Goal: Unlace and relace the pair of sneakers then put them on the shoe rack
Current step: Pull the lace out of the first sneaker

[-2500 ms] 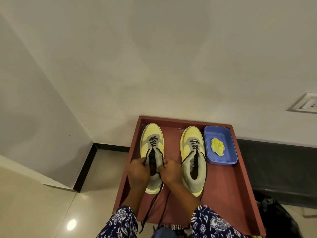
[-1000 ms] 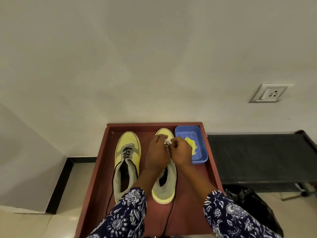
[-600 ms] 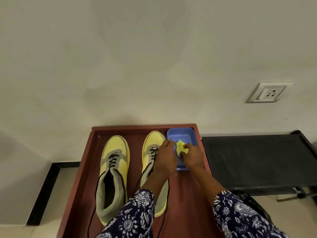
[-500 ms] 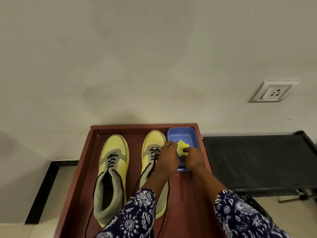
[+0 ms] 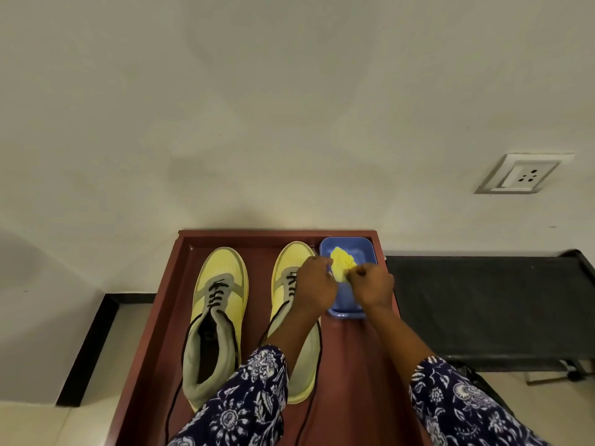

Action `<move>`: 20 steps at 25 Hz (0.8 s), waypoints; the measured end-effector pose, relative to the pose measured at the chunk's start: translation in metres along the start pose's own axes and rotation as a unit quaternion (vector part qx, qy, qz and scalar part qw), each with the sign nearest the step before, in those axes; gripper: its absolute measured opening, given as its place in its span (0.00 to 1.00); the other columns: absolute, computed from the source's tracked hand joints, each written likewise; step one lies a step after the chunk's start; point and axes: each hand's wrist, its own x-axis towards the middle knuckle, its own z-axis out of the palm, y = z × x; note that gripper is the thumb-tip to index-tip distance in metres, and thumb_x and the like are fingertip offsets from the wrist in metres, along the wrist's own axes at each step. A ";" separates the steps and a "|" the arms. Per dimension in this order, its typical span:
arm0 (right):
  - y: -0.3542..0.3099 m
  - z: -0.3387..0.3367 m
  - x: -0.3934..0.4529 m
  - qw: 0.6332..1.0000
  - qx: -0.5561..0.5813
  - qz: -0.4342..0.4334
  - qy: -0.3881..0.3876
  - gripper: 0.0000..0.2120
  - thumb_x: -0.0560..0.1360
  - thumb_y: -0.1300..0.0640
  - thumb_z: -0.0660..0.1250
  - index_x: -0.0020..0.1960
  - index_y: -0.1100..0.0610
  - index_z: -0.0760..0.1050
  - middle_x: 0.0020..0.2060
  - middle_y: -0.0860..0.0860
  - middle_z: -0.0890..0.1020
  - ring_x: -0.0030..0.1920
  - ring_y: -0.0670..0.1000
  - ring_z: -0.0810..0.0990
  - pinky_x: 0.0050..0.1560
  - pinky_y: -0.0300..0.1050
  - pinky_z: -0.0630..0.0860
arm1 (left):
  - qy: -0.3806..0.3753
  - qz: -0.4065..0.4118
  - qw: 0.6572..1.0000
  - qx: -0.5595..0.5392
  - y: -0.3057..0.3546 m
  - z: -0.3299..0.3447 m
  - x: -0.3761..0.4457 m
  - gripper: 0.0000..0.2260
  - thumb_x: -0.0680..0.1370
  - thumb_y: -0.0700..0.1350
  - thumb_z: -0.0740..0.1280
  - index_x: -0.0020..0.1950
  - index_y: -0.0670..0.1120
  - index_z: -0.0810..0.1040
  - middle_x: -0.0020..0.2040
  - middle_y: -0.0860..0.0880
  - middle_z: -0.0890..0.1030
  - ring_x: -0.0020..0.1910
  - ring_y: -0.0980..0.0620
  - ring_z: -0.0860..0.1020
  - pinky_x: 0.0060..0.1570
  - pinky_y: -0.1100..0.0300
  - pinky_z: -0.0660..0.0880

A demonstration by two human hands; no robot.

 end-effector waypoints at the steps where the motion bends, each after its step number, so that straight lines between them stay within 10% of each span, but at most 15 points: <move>1: -0.007 -0.004 -0.003 1.000 0.026 0.001 0.011 0.16 0.74 0.62 0.64 0.28 0.59 0.69 0.23 0.50 0.68 0.26 0.46 0.65 0.26 0.34 0.58 | 0.012 -0.003 1.000 -0.014 0.001 -0.006 -0.002 0.15 0.76 0.31 0.57 0.59 0.37 0.76 0.59 0.40 0.77 0.58 0.44 0.74 0.54 0.61 0.67; 5: -0.040 -0.016 -0.029 0.993 0.119 0.004 0.009 0.15 0.71 0.59 0.70 0.30 0.56 0.67 0.27 0.49 0.71 0.29 0.48 0.69 0.27 0.32 0.62 | 0.047 -0.017 0.998 -0.039 -0.012 -0.039 -0.013 0.13 0.74 0.34 0.61 0.57 0.40 0.77 0.58 0.43 0.78 0.56 0.46 0.77 0.54 0.61 0.70; 10: -0.070 -0.008 -0.076 0.986 0.150 -0.003 -0.068 0.16 0.71 0.58 0.70 0.57 0.60 0.73 0.39 0.52 0.76 0.44 0.53 0.75 0.46 0.41 0.68 | 0.099 -0.045 0.994 -0.027 -0.044 -0.092 -0.043 0.10 0.75 0.38 0.63 0.55 0.41 0.78 0.55 0.44 0.79 0.54 0.48 0.77 0.51 0.63 0.69; 20: -0.077 0.038 -0.162 0.989 0.129 -0.054 -0.040 0.07 0.65 0.65 0.69 0.35 0.60 0.70 0.38 0.56 0.75 0.40 0.52 0.70 0.35 0.39 0.56 | 0.067 0.016 0.992 0.105 -0.121 -0.122 -0.114 0.10 0.74 0.41 0.63 0.53 0.41 0.79 0.48 0.40 0.79 0.48 0.42 0.78 0.45 0.57 0.71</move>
